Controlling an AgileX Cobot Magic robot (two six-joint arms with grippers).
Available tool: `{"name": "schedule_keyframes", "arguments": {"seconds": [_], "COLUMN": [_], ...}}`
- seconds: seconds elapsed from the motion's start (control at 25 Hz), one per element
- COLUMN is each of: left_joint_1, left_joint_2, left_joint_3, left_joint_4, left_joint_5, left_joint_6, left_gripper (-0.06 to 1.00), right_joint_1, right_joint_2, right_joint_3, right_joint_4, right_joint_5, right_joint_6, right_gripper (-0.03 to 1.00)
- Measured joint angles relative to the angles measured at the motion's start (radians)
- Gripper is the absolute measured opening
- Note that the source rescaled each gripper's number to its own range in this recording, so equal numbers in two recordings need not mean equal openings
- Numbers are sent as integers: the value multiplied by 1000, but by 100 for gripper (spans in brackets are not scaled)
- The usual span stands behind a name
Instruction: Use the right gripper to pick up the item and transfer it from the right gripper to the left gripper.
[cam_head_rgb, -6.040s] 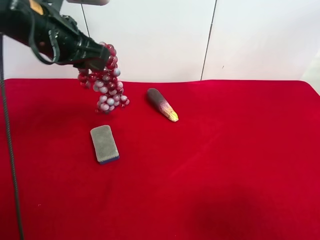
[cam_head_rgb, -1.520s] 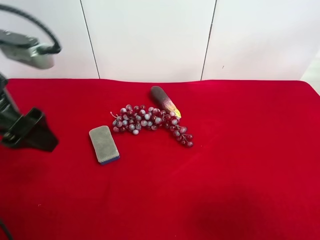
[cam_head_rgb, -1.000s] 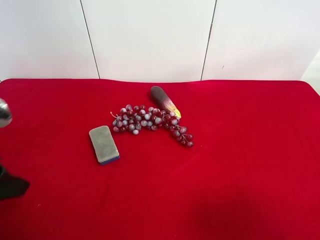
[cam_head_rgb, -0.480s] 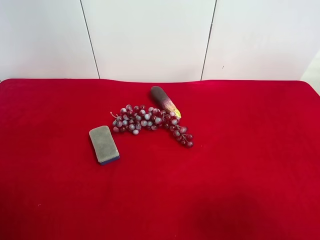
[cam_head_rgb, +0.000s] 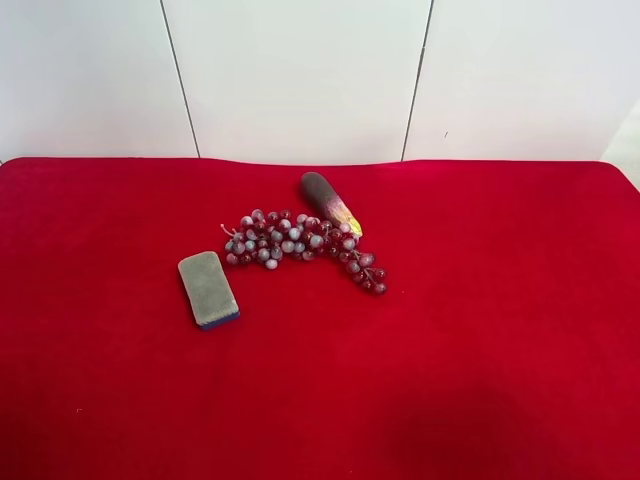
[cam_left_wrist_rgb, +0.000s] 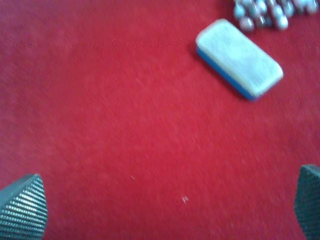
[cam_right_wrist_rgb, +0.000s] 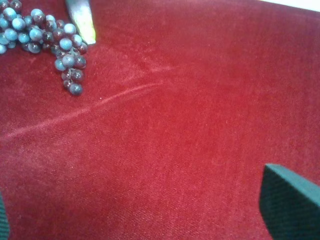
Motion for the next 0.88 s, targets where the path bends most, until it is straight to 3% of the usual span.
{"name": "schedule_keyframes", "arguments": {"seconds": [0.2, 0.88], "left_joint_1": [48, 53], "left_joint_2": [-98, -102], "left_joint_3": [0, 1], "left_joint_4": [-2, -24], "left_joint_5": [1, 2], "left_joint_6": [0, 14], "left_gripper": [100, 100], "right_joint_1": [0, 0], "right_joint_2": [0, 0], "right_joint_3": [0, 0], "right_joint_4": [0, 0], "right_joint_5": [0, 0], "right_joint_6": [0, 0], "right_gripper": [99, 99]}}
